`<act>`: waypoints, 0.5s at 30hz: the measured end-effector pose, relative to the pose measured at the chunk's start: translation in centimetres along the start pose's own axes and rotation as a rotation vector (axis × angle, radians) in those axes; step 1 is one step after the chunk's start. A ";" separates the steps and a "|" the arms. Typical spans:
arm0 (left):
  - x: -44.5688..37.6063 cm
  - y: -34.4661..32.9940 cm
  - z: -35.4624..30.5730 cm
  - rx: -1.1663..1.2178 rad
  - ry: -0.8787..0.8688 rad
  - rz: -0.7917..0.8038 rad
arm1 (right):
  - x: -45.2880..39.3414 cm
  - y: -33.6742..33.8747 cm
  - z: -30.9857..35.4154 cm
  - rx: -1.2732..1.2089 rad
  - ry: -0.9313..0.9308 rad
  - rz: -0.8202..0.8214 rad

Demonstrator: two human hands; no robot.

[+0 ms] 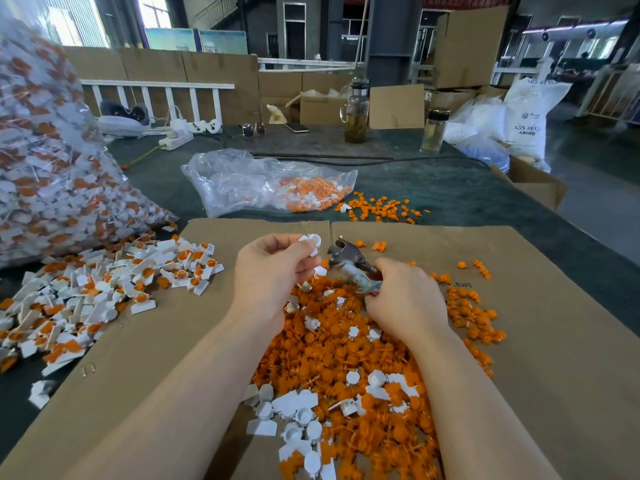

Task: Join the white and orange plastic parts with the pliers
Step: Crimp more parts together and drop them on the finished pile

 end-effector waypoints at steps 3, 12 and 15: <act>0.0 -0.2 0.2 -0.007 0.059 0.035 | -0.4 0.3 -0.2 -0.148 -0.066 -0.007; 0.9 -1.2 0.9 0.018 0.151 0.175 | 0.2 2.3 1.2 -0.754 -0.205 -0.036; 0.9 -1.1 0.9 0.013 0.153 0.180 | 0.3 2.3 1.3 -0.818 -0.209 -0.043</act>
Point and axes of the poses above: each hand's wrist, its own x-axis away from the middle knuckle, its own y-axis out of the back of the hand, z = x × y, the point moved 3 cm from there along -x, towards the middle knuckle, and after that the axes turned 15 degrees about -z, right-handed, at the moved point
